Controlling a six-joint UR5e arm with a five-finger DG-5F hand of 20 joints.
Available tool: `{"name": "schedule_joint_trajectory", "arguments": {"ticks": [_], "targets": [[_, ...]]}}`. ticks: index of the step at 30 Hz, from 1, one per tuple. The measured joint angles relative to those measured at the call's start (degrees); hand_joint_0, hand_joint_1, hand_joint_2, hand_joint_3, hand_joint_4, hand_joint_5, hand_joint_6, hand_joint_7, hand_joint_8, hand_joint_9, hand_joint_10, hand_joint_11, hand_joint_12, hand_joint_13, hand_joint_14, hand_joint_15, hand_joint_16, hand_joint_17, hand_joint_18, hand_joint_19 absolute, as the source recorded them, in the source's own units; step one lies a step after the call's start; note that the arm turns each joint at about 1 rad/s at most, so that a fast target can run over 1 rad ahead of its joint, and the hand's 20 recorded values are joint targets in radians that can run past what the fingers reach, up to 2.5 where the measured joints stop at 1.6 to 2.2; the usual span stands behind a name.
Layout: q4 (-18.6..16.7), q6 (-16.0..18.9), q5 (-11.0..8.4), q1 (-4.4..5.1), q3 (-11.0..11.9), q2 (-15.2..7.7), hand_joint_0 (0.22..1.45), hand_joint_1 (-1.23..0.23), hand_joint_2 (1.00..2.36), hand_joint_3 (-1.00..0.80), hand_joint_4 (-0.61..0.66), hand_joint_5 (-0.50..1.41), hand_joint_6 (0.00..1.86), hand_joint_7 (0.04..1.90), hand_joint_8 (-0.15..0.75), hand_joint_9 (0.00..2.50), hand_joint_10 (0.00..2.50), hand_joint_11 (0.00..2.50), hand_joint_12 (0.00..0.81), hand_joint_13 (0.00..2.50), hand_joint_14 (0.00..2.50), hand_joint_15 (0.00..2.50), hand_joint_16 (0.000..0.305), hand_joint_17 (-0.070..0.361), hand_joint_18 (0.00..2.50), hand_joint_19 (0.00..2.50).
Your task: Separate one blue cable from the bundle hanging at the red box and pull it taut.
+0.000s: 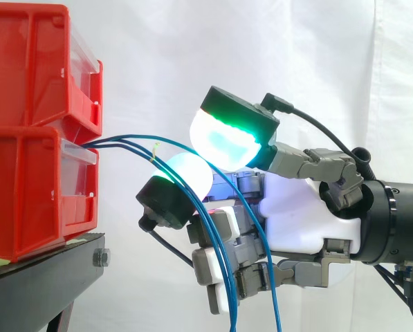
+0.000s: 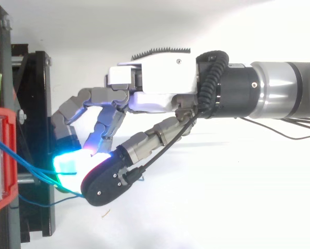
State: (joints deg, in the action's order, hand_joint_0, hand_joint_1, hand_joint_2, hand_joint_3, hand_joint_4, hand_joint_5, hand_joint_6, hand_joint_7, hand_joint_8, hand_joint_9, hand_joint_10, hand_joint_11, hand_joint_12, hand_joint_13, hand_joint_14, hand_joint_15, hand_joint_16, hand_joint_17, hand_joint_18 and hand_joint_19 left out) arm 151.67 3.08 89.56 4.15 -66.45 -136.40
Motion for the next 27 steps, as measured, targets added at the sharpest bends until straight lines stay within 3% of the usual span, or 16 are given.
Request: {"name": "schedule_joint_trajectory", "arguments": {"ticks": [12,19,27], "targets": [[0.0,0.0,0.0,0.07,-0.1,0.0,0.58,-0.64,1.0,-0.5,0.13,-0.21,0.82,1.16,0.303,1.02,0.03,1.03,0.336,1.01,0.02,0.59,0.043,0.096,0.95,0.54],[0.0,-0.1,0.0,0.07,-0.1,0.0,0.59,-0.63,1.0,-0.5,0.12,-0.2,0.82,1.16,0.303,1.03,0.03,1.02,0.339,1.02,0.02,0.6,0.042,0.095,0.95,0.53],[0.0,-0.5,-0.25,0.09,-0.3,0.0,0.61,-0.68,1.01,-0.28,0.04,-0.19,0.85,1.23,0.312,1.09,0.03,1.04,0.333,1.03,0.02,0.6,0.041,0.092,0.95,0.55]]}}
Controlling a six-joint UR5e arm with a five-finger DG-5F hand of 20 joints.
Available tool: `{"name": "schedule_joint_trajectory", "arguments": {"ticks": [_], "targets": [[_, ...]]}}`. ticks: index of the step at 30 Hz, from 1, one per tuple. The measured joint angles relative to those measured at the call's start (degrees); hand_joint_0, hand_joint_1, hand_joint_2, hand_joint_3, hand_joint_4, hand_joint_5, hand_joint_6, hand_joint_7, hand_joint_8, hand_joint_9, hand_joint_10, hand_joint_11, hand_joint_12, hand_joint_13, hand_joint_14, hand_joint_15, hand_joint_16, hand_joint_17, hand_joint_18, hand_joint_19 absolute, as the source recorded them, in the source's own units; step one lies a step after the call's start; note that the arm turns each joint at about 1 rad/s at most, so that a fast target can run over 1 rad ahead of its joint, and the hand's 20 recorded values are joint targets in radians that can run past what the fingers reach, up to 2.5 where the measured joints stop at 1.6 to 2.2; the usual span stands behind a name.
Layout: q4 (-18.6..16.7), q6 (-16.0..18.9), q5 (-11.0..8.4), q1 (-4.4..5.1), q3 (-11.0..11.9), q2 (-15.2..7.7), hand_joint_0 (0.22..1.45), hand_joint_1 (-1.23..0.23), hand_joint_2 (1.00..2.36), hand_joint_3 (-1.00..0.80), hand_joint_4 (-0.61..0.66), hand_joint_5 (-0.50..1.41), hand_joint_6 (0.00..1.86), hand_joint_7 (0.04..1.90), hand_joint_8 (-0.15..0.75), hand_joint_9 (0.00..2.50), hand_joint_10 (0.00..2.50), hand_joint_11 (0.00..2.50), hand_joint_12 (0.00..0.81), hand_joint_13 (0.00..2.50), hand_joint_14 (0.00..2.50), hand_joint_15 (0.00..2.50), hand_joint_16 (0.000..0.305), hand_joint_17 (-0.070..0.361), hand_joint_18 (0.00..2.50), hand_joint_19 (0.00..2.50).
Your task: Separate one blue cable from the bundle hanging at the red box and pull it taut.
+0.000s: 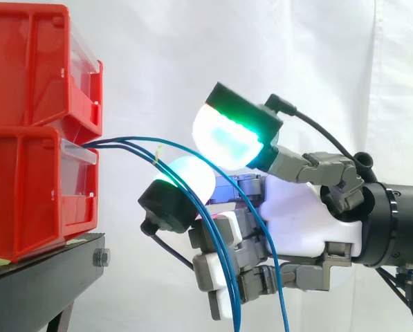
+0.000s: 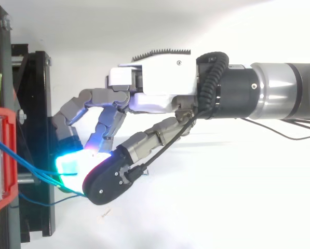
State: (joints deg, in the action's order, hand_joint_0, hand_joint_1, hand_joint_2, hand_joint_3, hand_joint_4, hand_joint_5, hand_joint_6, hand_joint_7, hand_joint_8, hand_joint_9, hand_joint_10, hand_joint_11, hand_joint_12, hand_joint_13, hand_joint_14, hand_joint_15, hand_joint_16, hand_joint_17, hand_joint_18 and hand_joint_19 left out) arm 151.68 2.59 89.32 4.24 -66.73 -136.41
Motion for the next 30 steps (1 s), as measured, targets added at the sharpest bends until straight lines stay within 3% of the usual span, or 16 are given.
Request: {"name": "schedule_joint_trajectory", "arguments": {"ticks": [12,20,23,30], "targets": [[-0.1,0.0,-0.02,0.05,-0.4,0.0,0.6,-0.71,1.02,-0.16,-0.01,-0.17,0.86,1.24,0.335,1.14,0.02,1.02,0.352,1.06,0.02,0.58,0.046,0.102,1.01,0.51],[0.0,0.0,-0.02,0.06,-0.4,0.0,0.61,-0.71,1.02,-0.19,-0.01,-0.17,0.86,1.25,0.336,1.18,0.03,1.15,0.338,1.08,0.02,0.6,0.04,0.089,1.04,0.57],[0.0,0.0,-0.02,0.07,-0.4,0.0,0.62,-0.71,1.02,-0.2,0.0,-0.18,0.86,1.25,0.334,1.21,0.03,1.26,0.322,1.13,0.02,0.68,0.037,0.084,1.04,0.59],[0.0,0.0,-0.02,0.06,-0.7,0.0,0.63,-0.69,1.02,-0.25,0.01,-0.18,0.85,1.25,0.31,1.33,0.02,1.43,0.327,1.32,0.03,1.12,0.034,0.077,1.05,0.65]]}}
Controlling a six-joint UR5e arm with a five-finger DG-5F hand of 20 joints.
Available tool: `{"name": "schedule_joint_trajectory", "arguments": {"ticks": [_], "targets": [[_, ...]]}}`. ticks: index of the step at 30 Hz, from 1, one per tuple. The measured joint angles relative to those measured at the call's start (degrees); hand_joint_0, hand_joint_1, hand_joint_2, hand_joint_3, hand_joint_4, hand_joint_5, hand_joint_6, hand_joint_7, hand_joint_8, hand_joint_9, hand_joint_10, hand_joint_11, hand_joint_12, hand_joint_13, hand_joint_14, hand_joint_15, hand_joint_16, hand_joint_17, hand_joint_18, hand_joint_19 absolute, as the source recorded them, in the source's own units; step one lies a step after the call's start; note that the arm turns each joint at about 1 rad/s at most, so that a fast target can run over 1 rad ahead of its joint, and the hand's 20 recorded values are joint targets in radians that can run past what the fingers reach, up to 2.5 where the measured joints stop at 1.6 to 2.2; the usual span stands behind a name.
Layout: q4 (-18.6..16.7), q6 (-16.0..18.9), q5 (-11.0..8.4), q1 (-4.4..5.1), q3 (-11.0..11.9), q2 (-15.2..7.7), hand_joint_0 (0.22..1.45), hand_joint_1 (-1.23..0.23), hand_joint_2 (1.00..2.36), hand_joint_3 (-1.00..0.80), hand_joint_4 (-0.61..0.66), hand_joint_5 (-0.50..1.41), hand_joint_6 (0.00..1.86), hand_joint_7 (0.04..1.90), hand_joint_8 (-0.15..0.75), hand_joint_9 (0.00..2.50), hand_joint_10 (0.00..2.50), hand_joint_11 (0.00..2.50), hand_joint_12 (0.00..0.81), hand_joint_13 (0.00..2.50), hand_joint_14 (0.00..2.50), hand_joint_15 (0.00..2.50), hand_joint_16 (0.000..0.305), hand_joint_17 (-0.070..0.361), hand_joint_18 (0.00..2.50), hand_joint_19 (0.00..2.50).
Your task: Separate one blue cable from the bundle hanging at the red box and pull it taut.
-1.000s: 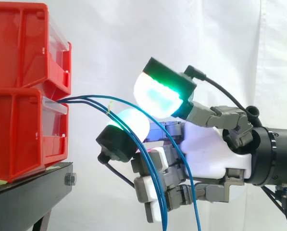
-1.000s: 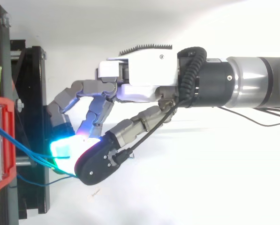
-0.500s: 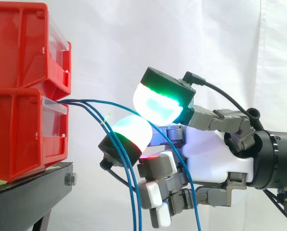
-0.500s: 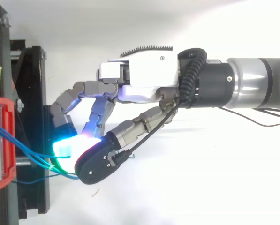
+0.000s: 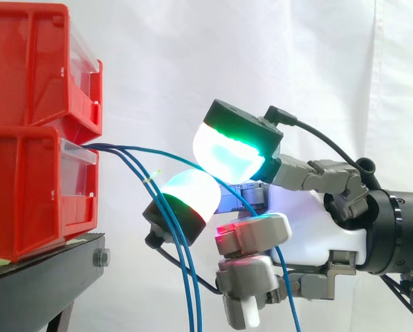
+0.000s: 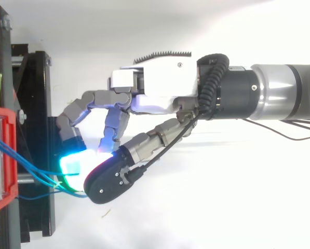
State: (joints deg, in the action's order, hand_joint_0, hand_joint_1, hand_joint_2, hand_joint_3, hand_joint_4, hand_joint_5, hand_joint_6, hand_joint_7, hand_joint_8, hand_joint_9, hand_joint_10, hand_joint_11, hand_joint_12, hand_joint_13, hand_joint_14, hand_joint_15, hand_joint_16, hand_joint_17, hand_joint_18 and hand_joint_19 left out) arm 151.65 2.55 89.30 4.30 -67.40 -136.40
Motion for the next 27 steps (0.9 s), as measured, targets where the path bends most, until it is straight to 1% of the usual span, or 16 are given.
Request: {"name": "schedule_joint_trajectory", "arguments": {"ticks": [1,3,5,6,7,10,13,15,16,17,18,19,21,22,23,27], "targets": [[0.0,0.0,0.0,0.0,0.0,0.0,0.63,-0.68,1.02,-0.26,0.01,-0.18,0.85,1.24,0.312,1.34,0.02,1.44,0.321,1.33,0.03,1.15,0.035,0.078,1.05,0.64],[0.0,0.0,0.0,0.01,-0.1,0.0,0.63,-0.68,1.02,-0.27,0.0,-0.18,0.84,1.25,0.305,1.37,0.02,1.52,0.316,1.37,0.03,1.31,0.035,0.079,1.05,0.64],[0.0,0.0,0.0,0.01,-0.1,0.0,0.63,-0.68,1.02,-0.27,0.01,-0.18,0.84,1.25,0.305,1.37,0.02,1.53,0.321,1.39,0.03,1.37,0.035,0.079,1.05,0.65],[0.0,0.0,0.0,0.01,-0.1,0.0,0.63,-0.68,1.02,-0.27,0.01,-0.18,0.84,1.24,0.304,1.39,0.02,1.57,0.316,1.4,0.03,1.46,0.036,0.08,1.06,0.67],[0.0,0.0,0.0,0.01,-0.1,0.0,0.63,-0.68,1.02,-0.26,0.01,-0.18,0.84,1.25,0.304,1.39,0.02,1.58,0.317,1.41,0.03,1.46,0.036,0.081,1.06,0.67],[0.0,0.0,-0.05,0.01,-0.1,0.0,0.63,-0.68,1.02,-0.26,0.01,-0.18,0.84,1.25,0.303,1.4,0.02,1.62,0.314,1.45,0.02,1.61,0.036,0.082,1.06,0.69],[0.1,0.6,-0.65,0.01,-0.1,0.0,0.63,-0.68,1.02,-0.23,0.0,-0.18,0.84,1.25,0.3,1.43,0.01,1.67,0.312,1.47,0.02,1.67,0.037,0.082,1.07,0.69],[0.6,2.1,-1.33,0.01,-0.1,0.0,0.63,-0.68,1.02,-0.22,-0.01,-0.18,0.85,1.25,0.299,1.46,0.01,1.75,0.311,1.48,0.02,1.71,0.037,0.083,1.08,0.7],[0.9,3.0,-1.55,0.01,-0.1,0.0,0.63,-0.69,1.02,-0.21,-0.01,-0.18,0.85,1.24,0.3,1.49,0.01,1.82,0.325,1.52,0.01,1.77,0.038,0.085,1.1,0.71],[1.3,4.0,-1.7,0.01,-0.1,0.1,0.63,-0.69,1.02,-0.21,-0.01,-0.18,0.85,1.24,0.3,1.5,0.01,1.84,0.325,1.53,0.01,1.79,0.038,0.085,1.11,0.72],[2.0,5.4,-1.82,0.01,-0.1,0.1,0.63,-0.69,1.02,-0.2,-0.01,-0.17,0.85,1.24,0.307,1.51,0.0,1.92,0.326,1.55,0.0,1.87,0.038,0.085,1.12,0.75],[2.5,6.3,-1.86,0.01,-0.1,0.1,0.63,-0.69,1.02,-0.21,0.0,-0.17,0.85,1.24,0.309,1.51,0.0,1.94,0.316,1.56,0.0,1.92,0.038,0.086,1.14,0.76],[3.3,7.7,-1.97,0.01,-0.1,0.1,0.63,-0.69,1.02,-0.21,0.0,-0.17,0.85,1.24,0.307,1.52,0.0,1.96,0.322,1.57,0.01,1.98,0.038,0.086,1.15,0.77],[3.5,8.1,-2.01,0.01,-0.1,0.1,0.63,-0.69,1.02,-0.21,0.0,-0.17,0.85,1.24,0.306,1.52,0.0,1.96,0.319,1.56,0.09,1.95,0.038,0.087,1.15,0.77],[3.6,8.3,-2.04,0.01,-0.1,0.1,0.63,-0.69,1.02,-0.21,0.0,-0.17,0.85,1.24,0.306,1.52,0.0,1.96,0.322,1.56,0.1,1.95,0.038,0.086,1.15,0.78],[3.6,8.6,-2.09,0.07,-0.1,0.1,0.63,-0.69,1.02,-0.22,0.0,-0.17,0.85,1.24,0.304,1.51,0.0,1.98,0.318,1.51,0.31,1.95,0.038,0.086,1.16,0.81]]}}
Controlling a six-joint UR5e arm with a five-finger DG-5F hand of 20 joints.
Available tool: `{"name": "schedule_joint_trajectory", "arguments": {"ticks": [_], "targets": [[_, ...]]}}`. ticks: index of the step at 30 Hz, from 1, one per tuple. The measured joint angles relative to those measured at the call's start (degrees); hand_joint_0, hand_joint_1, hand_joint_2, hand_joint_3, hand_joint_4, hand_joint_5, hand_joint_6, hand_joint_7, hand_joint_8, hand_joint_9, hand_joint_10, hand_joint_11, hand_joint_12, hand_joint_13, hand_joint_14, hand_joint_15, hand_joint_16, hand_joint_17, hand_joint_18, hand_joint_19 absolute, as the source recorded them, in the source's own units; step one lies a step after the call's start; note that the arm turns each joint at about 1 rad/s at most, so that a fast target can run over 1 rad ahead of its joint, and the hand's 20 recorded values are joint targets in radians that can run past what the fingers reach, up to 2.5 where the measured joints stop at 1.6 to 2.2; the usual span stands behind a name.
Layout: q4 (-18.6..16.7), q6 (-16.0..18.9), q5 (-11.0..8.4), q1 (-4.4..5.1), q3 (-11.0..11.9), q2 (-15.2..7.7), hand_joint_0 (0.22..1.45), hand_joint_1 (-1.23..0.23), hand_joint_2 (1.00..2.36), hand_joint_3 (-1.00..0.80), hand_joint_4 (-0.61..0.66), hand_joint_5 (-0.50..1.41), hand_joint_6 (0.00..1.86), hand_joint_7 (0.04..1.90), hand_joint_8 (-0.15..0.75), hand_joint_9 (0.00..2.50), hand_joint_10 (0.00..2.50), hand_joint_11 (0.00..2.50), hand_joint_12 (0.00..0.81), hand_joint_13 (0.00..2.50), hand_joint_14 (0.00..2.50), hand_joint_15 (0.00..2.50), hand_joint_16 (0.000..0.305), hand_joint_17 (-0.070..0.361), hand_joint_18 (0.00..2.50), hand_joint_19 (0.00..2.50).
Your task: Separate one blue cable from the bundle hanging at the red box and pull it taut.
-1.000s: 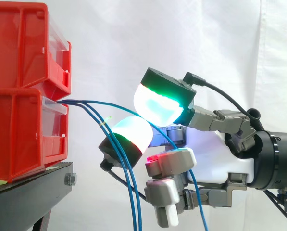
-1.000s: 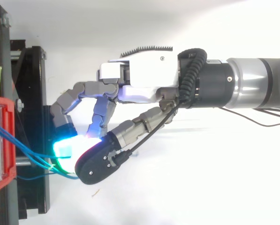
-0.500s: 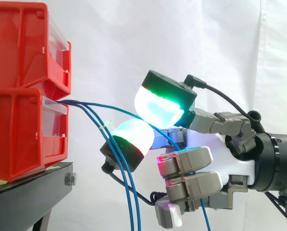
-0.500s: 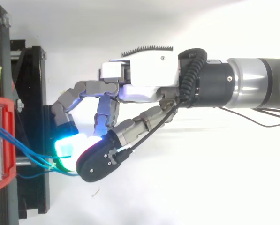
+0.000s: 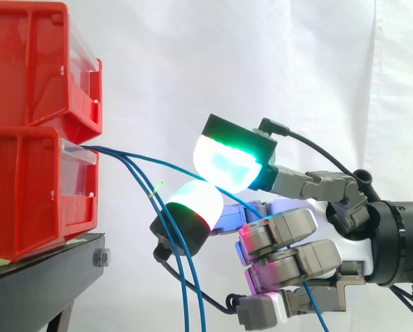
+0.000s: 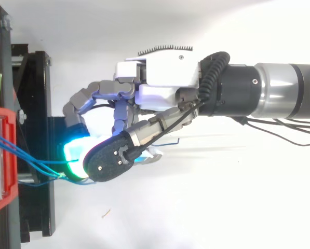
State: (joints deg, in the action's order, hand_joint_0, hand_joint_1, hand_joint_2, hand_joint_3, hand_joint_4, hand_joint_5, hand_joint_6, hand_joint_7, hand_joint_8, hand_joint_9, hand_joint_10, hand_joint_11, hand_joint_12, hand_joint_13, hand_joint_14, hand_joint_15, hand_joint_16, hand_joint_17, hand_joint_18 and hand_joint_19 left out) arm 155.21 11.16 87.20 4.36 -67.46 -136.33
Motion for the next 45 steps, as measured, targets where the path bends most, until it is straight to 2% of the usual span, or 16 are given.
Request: {"name": "schedule_joint_trajectory", "arguments": {"ticks": [2,5,7,8,10,11,17,20,22,23,24,25,29,32,35,45], "targets": [[0.0,0.0,-0.01,0.01,0.0,0.0,0.63,-0.69,1.02,-0.22,0.0,-0.17,0.85,1.24,0.303,1.51,0.0,2.0,0.319,1.49,0.37,1.94,0.038,0.086,1.17,0.84],[-0.1,-0.1,-0.01,0.08,0.0,0.0,0.63,-0.69,1.02,-0.2,-0.02,-0.17,0.85,1.24,0.303,1.51,0.05,1.99,0.316,1.45,0.61,1.89,0.039,0.087,1.21,0.94],[-0.2,-0.2,-0.02,0.09,0.0,0.0,0.63,-0.7,1.02,-0.17,-0.03,-0.17,0.85,1.24,0.305,1.5,0.14,1.98,0.32,1.44,0.87,1.84,0.04,0.091,1.3,1.06],[-0.2,-0.3,-0.02,0.1,0.0,0.0,0.63,-0.7,1.02,-0.17,-0.03,-0.17,0.85,1.24,0.306,1.5,0.16,1.97,0.323,1.44,0.9,1.83,0.041,0.091,1.31,1.07],[-0.3,-0.6,-0.02,0.11,0.0,0.0,0.63,-0.71,1.02,-0.17,-0.04,-0.17,0.86,1.23,0.312,1.49,0.34,1.97,0.323,1.42,1.11,1.8,0.041,0.092,1.36,1.15],[-0.3,-0.7,-0.02,0.11,0.0,0.0,0.63,-0.71,1.02,-0.17,-0.04,-0.17,0.86,1.23,0.309,1.48,0.35,2.0,0.325,1.41,1.19,1.79,0.041,0.092,1.39,1.17],[0.0,-2.0,0.13,0.11,0.0,0.0,0.64,-0.71,1.02,-0.17,-0.03,-0.17,0.86,1.24,0.307,1.45,0.48,1.98,0.325,1.38,1.32,1.82,0.041,0.092,1.43,1.23],[0.6,-2.9,0.15,0.1,0.0,0.1,0.64,-0.71,1.02,-0.18,-0.03,-0.17,0.86,1.23,0.303,1.44,0.53,1.99,0.327,1.34,1.44,1.85,0.039,0.087,1.46,1.35],[1.4,-3.6,0.2,0.11,0.0,0.4,0.64,-0.71,1.02,-0.18,-0.03,-0.17,0.86,1.23,0.299,1.41,0.71,1.97,0.337,1.3,1.66,1.8,0.037,0.083,1.5,1.42],[1.8,-4.0,0.19,0.11,0.0,0.5,0.64,-0.71,1.02,-0.17,-0.03,-0.17,0.86,1.23,0.308,1.4,0.77,1.99,0.34,1.3,1.64,1.85,0.037,0.084,1.51,1.44],[2.4,-4.4,0.21,0.11,0.0,0.8,0.64,-0.71,1.02,-0.17,-0.03,-0.17,0.86,1.23,0.305,1.34,1.11,1.95,0.338,1.27,1.8,1.81,0.038,0.086,1.53,1.48],[2.9,-4.8,0.21,0.11,0.0,1.0,0.64,-0.71,1.02,-0.17,-0.03,-0.17,0.86,1.23,0.303,1.31,1.31,1.95,0.343,1.25,1.88,1.78,0.039,0.087,1.55,1.5],[5.2,-6.5,0.26,0.08,0.0,2.1,0.64,-0.71,1.02,-0.17,-0.02,-0.18,0.86,1.22,0.305,1.27,1.45,1.99,0.342,1.23,1.94,1.81,0.039,0.087,1.55,1.51],[6.8,-8.1,0.27,0.06,0.0,2.8,0.64,-0.7,1.02,-0.18,-0.02,-0.18,0.87,1.2,0.304,1.22,1.67,1.92,0.345,1.19,2.06,1.77,0.038,0.086,1.55,1.52],[7.8,-9.5,0.16,0.09,0.0,3.1,0.64,-0.7,1.02,-0.18,-0.03,-0.18,0.87,1.2,0.304,1.2,1.75,1.85,0.345,1.18,2.1,1.75,0.038,0.086,1.55,1.52],[6.9,-10.6,-0.59,0.19,0.0,3.1,0.64,-0.7,1.02,-0.17,-0.03,-0.18,0.87,1.18,0.299,1.18,1.82,1.8,0.343,1.13,2.24,1.68,0.038,0.085,1.55,1.52]]}}
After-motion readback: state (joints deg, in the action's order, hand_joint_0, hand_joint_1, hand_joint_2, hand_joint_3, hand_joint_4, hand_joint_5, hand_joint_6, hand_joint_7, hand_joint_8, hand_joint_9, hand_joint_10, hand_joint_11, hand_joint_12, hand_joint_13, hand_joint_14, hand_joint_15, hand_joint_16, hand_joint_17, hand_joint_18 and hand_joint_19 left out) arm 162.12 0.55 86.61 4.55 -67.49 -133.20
